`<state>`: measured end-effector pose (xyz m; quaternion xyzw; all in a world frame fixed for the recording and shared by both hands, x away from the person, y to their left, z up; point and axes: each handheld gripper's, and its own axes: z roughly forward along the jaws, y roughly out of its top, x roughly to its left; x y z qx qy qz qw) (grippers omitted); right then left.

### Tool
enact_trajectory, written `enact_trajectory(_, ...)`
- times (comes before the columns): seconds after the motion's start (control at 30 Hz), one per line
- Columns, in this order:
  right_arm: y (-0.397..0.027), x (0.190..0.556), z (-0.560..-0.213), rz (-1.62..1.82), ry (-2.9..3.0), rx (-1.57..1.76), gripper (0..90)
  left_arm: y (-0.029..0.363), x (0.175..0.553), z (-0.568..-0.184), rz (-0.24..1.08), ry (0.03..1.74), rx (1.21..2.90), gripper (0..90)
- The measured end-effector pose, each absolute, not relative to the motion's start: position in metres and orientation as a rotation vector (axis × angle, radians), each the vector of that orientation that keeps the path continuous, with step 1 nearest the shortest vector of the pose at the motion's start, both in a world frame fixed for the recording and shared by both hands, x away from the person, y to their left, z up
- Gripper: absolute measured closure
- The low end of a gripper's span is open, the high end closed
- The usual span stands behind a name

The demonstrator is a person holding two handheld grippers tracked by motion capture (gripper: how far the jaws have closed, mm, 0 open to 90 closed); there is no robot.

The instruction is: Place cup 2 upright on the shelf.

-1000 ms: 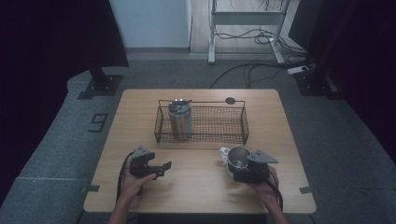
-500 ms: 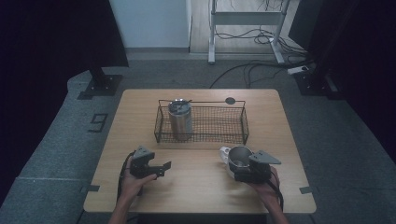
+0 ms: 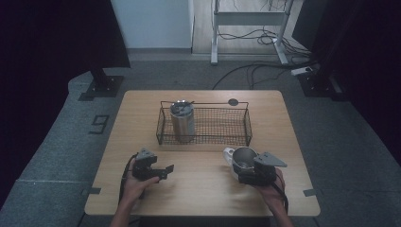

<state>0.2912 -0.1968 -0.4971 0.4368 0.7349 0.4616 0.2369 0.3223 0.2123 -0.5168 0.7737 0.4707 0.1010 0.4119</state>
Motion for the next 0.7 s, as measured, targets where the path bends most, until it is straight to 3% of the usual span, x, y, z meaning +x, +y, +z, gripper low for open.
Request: enact_trajectory(0.7, -0.192, 0.3, -0.472, 1.32, 2.014, 1.194, 7.0, 0.208, 0.32, -0.516, 0.235, 1.18, 1.975, 13.3)
